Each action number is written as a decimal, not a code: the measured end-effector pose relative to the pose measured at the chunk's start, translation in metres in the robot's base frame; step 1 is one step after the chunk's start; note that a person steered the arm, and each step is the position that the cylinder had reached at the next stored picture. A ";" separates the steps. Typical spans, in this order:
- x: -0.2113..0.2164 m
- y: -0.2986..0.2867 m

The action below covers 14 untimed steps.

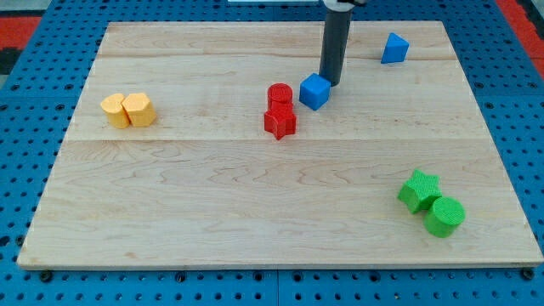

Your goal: Push blue triangle into the group of blocks

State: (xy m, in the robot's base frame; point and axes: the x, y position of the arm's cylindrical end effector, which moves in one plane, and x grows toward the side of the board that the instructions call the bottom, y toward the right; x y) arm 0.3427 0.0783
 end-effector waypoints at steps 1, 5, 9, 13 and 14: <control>0.035 -0.010; -0.087 0.201; -0.086 0.230; -0.103 0.149; -0.106 0.149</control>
State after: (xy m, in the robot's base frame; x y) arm 0.2372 0.2276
